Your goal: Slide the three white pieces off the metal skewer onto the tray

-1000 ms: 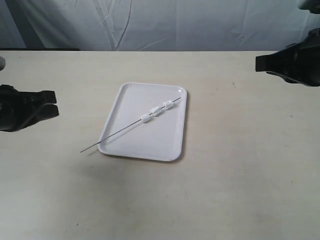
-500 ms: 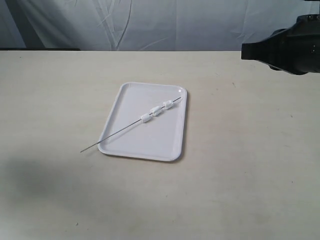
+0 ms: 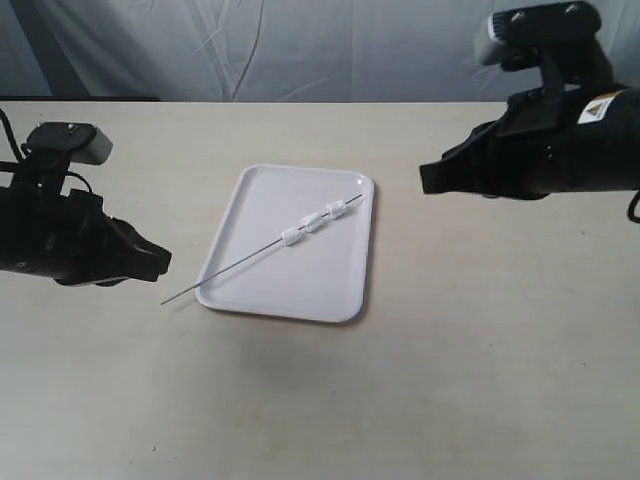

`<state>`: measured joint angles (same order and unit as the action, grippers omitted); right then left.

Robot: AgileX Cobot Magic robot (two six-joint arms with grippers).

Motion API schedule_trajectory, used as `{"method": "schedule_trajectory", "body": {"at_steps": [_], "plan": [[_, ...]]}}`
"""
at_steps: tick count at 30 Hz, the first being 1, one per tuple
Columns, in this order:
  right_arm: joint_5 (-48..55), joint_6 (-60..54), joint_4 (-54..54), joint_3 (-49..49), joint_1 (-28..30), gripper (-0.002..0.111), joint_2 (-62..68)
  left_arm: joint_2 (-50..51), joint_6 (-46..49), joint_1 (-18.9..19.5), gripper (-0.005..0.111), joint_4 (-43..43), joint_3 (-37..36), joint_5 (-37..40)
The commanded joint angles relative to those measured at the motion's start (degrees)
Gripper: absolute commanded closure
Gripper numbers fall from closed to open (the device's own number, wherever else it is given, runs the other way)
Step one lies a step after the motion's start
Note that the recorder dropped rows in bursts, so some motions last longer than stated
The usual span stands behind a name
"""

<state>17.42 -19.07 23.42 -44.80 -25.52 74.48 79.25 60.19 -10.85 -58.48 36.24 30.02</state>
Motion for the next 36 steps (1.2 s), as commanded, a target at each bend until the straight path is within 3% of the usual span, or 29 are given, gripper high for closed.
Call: {"method": "schedule_trajectory", "body": {"at_steps": [1, 5, 10, 13, 20, 23, 31, 36], "plan": [[-0.5, -2.0, -0.4, -0.3, -1.8, 0.109, 5.1, 1.6, 5.6, -0.8, 0.107, 2.6, 0.6, -5.8], [0.2, -2.4, 0.7, -2.2, -2.0, 0.108, 10.7, 4.3, 11.6, -0.8, 0.107, 5.0, 2.1, -7.8], [3.0, -9.3, 6.8, -4.7, -2.0, 0.085, 16.5, 8.7, 18.4, -0.8, 0.107, 1.9, 5.1, -6.9], [3.9, -14.7, 12.7, -6.2, -2.0, 0.074, 18.7, 11.7, 19.6, -0.8, 0.100, 1.1, 6.8, -6.5], [3.8, -16.9, 14.6, -8.0, -2.0, 0.086, 20.0, 18.7, 21.9, -4.1, 0.076, 0.4, 10.2, -7.6], [3.6, -16.9, 14.6, -8.1, -2.0, 0.092, 20.0, 21.4, 21.9, -5.9, 0.076, 0.3, 12.7, -7.8], [3.6, -17.1, 14.6, -8.1, -2.0, 0.092, 20.0, 27.9, 21.7, -7.7, 0.076, 0.2, 17.1, -9.3], [3.6, -17.5, 14.6, -8.1, -2.0, 0.081, 20.0, 30.5, 21.7, -7.7, 0.076, 0.9, 18.7, -9.4]]}}
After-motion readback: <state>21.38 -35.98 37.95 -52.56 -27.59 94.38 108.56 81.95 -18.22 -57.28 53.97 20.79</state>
